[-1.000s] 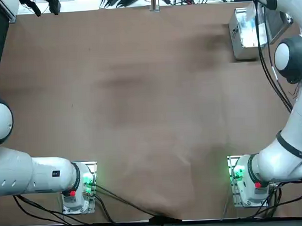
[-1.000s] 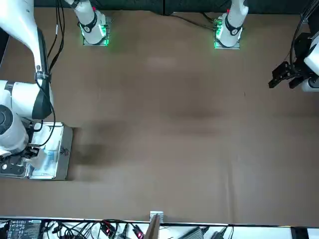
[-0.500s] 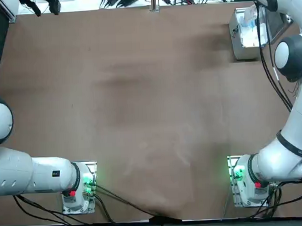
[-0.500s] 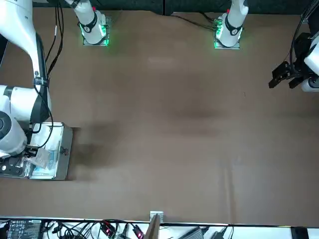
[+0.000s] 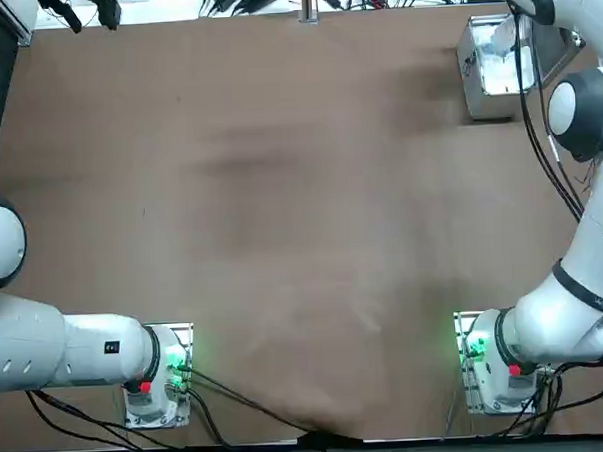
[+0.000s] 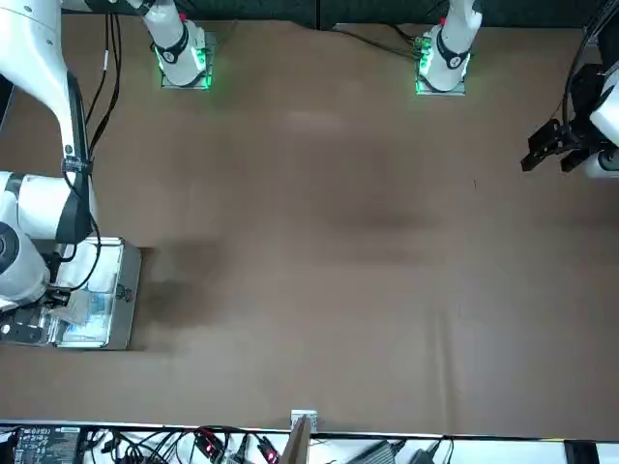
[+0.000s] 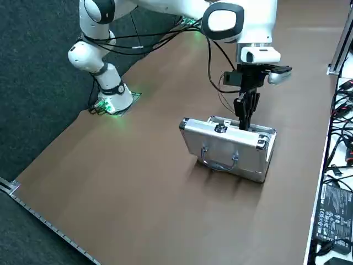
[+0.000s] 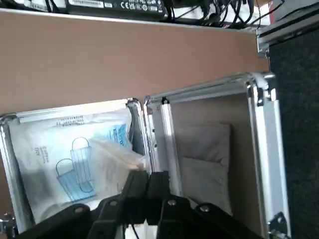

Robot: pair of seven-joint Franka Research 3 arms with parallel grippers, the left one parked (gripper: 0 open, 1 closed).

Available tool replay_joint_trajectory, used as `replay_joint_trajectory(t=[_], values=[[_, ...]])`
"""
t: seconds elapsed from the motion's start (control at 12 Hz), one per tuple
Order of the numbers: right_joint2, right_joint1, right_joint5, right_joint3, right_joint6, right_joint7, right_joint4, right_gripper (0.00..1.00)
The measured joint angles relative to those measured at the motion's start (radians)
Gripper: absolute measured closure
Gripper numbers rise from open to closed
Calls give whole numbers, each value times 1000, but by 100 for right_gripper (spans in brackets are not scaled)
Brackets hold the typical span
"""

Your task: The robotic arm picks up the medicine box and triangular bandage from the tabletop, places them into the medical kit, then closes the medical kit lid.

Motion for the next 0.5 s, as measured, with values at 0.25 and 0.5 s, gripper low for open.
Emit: replay_joint_trajectory(t=[0.25,0.5], values=[[0,-1,-1,0,-1,-37,28,99],[-1,-8,-1,-3,-3,-65,48,99]])
